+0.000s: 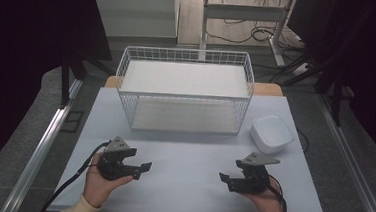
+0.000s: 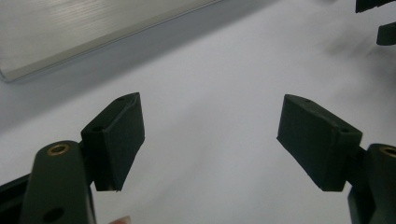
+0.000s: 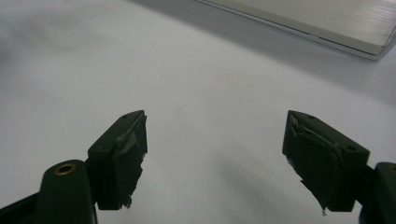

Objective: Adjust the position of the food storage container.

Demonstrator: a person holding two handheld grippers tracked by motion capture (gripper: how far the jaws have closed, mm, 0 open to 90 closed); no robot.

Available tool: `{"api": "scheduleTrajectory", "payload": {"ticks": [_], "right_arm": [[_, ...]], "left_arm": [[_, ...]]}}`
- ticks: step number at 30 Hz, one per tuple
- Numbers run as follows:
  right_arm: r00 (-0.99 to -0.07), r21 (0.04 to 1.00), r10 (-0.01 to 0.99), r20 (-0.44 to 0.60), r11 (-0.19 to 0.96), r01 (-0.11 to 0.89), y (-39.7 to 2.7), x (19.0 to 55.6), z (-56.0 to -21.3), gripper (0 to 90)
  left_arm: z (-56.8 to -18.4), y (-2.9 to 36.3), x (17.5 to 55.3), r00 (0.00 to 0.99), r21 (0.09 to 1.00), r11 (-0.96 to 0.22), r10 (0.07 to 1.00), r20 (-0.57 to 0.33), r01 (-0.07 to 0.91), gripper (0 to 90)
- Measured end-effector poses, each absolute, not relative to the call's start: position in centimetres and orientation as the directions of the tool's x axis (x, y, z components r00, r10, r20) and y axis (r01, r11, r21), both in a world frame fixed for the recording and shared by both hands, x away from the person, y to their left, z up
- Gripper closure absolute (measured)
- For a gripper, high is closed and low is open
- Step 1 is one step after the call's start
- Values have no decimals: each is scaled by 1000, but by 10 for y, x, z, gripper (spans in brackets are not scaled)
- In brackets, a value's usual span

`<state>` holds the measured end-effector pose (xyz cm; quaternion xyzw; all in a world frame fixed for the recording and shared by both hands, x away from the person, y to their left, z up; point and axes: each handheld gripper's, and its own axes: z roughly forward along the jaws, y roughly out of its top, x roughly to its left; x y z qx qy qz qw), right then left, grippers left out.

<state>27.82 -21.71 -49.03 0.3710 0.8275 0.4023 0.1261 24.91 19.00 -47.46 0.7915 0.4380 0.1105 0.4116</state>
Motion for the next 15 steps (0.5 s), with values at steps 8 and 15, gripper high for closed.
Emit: {"api": "scheduleTrajectory", "payload": {"ticks": [8, 15], "right_arm": [[-696, 747, 712, 90, 415, 520, -214, 280, -492, 234], [-694, 742, 713, 97, 414, 528, -215, 281, -492, 247]], "left_arm": [[-475, 190, 247, 596, 746, -294, 785, -168, 598, 222], [-474, 191, 247, 591, 746, -292, 790, -165, 598, 220]]}}
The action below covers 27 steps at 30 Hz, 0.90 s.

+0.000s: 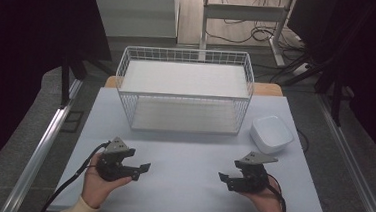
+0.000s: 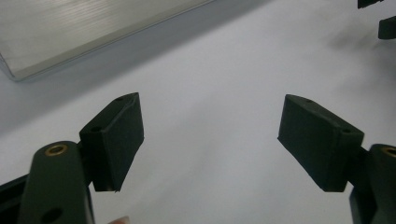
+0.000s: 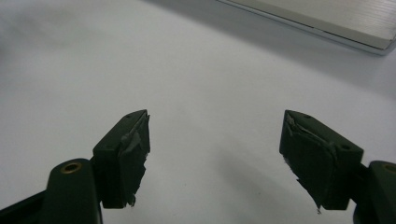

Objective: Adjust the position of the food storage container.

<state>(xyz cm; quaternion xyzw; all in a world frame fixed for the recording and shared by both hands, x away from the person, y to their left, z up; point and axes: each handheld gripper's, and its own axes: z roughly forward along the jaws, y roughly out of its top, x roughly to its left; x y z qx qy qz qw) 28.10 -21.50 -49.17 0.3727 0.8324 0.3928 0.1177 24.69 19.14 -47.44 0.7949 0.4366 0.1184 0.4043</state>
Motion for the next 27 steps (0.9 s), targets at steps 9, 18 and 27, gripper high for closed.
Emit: {"api": "scheduleTrajectory", "payload": {"ticks": [9, 18, 27], "right_arm": [[-683, 729, 719, 131, 396, 558, -215, 285, -484, 265], [-659, 712, 741, 128, 394, 581, -216, 298, -469, 266], [-625, 715, 771, 122, 369, 594, -229, 322, -442, 277]], "left_arm": [[-476, 192, 254, 587, 740, -280, 787, -188, 612, 221], [-472, 196, 256, 577, 746, -259, 792, -200, 614, 221], [-471, 200, 259, 575, 749, -251, 792, -206, 614, 221]]}}
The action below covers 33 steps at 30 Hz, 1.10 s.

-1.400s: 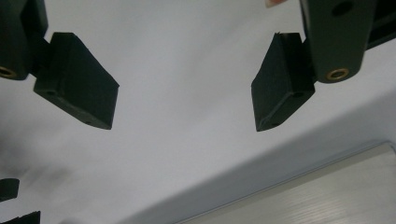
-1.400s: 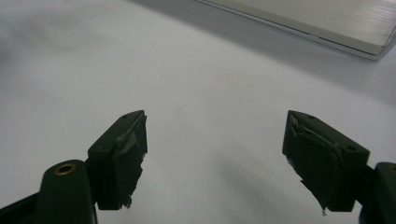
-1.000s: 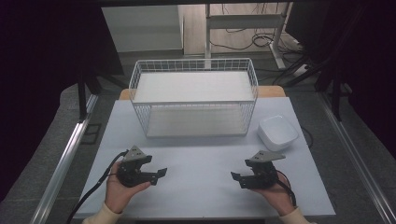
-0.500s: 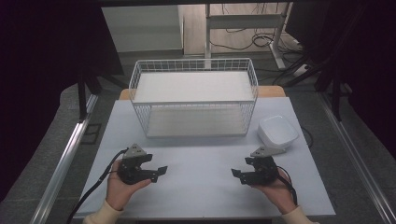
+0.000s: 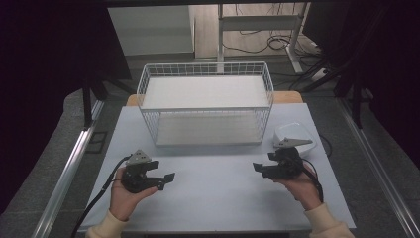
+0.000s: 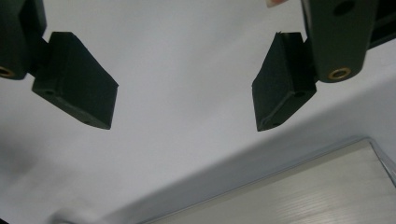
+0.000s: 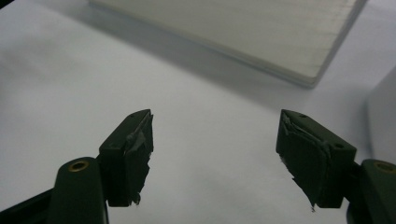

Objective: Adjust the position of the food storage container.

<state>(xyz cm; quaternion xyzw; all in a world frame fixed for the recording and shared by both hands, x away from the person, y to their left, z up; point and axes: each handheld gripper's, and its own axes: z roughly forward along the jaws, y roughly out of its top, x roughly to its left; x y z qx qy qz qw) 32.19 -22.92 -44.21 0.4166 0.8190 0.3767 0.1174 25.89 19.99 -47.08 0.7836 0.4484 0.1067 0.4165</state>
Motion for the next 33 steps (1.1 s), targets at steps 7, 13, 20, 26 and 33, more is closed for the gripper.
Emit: {"api": "scheduleTrajectory", "payload": {"ticks": [7, 13, 20, 26, 33], "right_arm": [[-595, 720, 794, 126, 340, 605, -244, 337, -427, 296], [-552, 724, 824, 127, 303, 620, -260, 353, -414, 313], [-505, 715, 852, 139, 267, 646, -276, 379, -404, 387], [-467, 708, 874, 136, 244, 663, -286, 400, -401, 466], [-415, 692, 897, 151, 204, 693, -299, 432, -402, 657]], "left_arm": [[-473, 199, 262, 575, 743, -249, 789, -215, 621, 221], [-474, 198, 263, 578, 741, -249, 785, -222, 623, 223], [-474, 199, 264, 581, 742, -248, 782, -226, 623, 223], [-475, 198, 265, 582, 739, -254, 782, -223, 624, 223], [-475, 199, 265, 582, 740, -253, 782, -223, 623, 223]]}}
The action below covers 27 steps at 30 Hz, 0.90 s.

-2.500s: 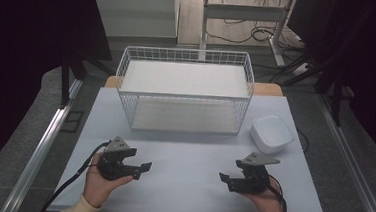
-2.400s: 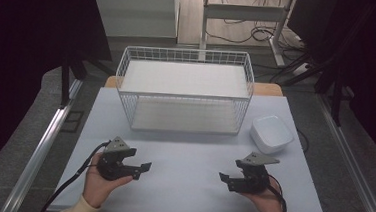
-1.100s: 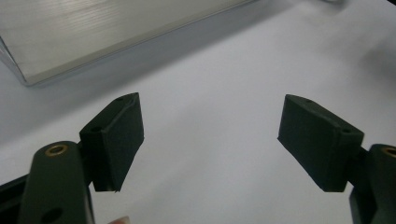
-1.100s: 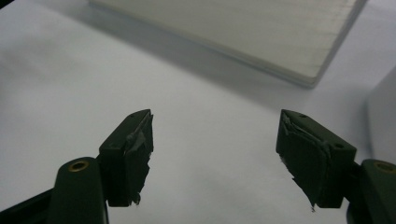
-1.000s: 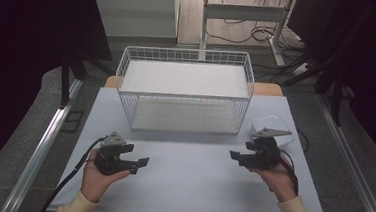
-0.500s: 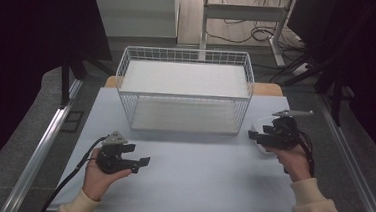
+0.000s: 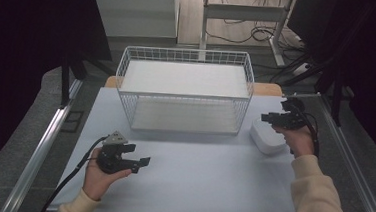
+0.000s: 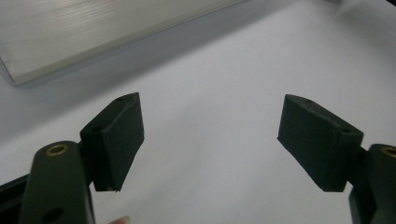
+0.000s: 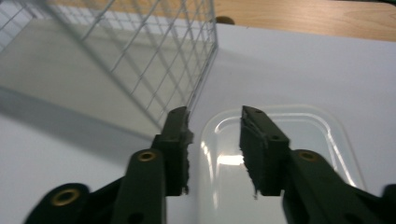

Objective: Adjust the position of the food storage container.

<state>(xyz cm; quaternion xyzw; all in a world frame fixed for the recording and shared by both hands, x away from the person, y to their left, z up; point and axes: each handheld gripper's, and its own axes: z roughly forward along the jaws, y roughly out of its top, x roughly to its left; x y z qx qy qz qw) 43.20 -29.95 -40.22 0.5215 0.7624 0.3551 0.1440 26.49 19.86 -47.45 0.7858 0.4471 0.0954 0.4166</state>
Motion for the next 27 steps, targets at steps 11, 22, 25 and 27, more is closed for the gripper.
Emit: {"api": "scheduleTrajectory", "payload": {"ticks": [11, 22, 25, 27], "right_arm": [[-372, 677, 914, 159, 173, 715, -305, 474, -421, 895], [-354, 637, 926, 134, 193, 746, -298, 500, -442, 897], [-339, 611, 935, 101, 211, 763, -295, 503, -451, 899], [-337, 611, 935, 112, 203, 765, -295, 502, -452, 899]], "left_arm": [[-476, 197, 266, 592, 741, -260, 775, -222, 619, 222], [-478, 197, 267, 594, 734, -276, 776, -211, 621, 219], [-478, 198, 267, 593, 734, -277, 778, -208, 620, 218], [-479, 198, 268, 593, 732, -279, 778, -206, 621, 218]]}}
